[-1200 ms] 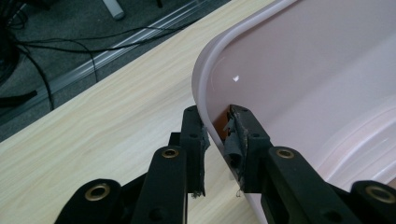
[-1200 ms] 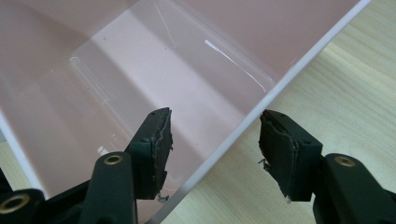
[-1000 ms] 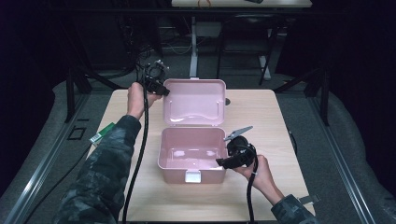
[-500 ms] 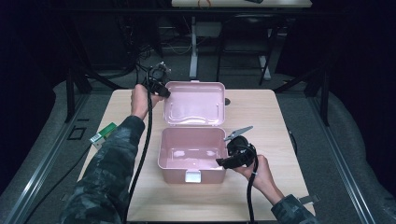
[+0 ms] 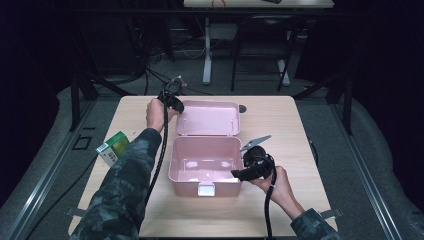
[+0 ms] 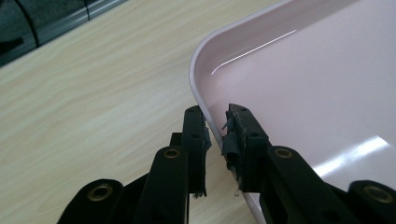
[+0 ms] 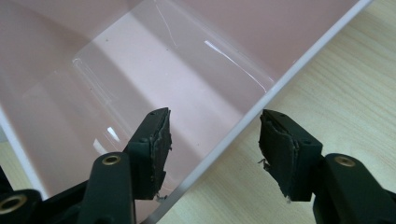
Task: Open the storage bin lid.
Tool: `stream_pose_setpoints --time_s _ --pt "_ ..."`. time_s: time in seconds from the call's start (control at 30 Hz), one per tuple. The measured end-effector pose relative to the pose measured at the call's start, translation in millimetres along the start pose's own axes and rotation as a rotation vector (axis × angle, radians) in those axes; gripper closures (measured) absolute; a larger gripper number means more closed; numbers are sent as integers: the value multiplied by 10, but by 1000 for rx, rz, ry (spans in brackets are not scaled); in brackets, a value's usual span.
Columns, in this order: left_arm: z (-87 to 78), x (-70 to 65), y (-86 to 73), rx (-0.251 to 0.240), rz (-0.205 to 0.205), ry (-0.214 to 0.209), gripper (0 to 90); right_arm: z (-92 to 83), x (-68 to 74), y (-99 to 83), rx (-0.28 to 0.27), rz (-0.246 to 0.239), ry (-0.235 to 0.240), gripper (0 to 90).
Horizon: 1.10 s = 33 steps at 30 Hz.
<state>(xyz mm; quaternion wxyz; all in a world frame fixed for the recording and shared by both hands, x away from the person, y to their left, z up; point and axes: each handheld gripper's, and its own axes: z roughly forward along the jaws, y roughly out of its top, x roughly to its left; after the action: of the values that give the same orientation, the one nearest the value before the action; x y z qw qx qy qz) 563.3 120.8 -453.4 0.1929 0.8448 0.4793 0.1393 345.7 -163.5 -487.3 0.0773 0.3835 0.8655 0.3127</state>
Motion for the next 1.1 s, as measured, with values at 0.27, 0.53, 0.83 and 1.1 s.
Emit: stream_pose_setpoints --time_s 0.27,0.53,0.83,1.1 --pt "81 26 -33 24 -29 -20 766 -1 0 -1 -4 3 -3 434" --pt "128 51 -82 31 -35 -24 746 -1 -8 2 -16 4 -4 438" --pt "55 129 -115 32 -42 -42 438 -6 -18 3 -21 12 2 405" --pt "-315 255 -179 -4 -2 -27 203 -118 -14 -2 -55 14 -9 222"
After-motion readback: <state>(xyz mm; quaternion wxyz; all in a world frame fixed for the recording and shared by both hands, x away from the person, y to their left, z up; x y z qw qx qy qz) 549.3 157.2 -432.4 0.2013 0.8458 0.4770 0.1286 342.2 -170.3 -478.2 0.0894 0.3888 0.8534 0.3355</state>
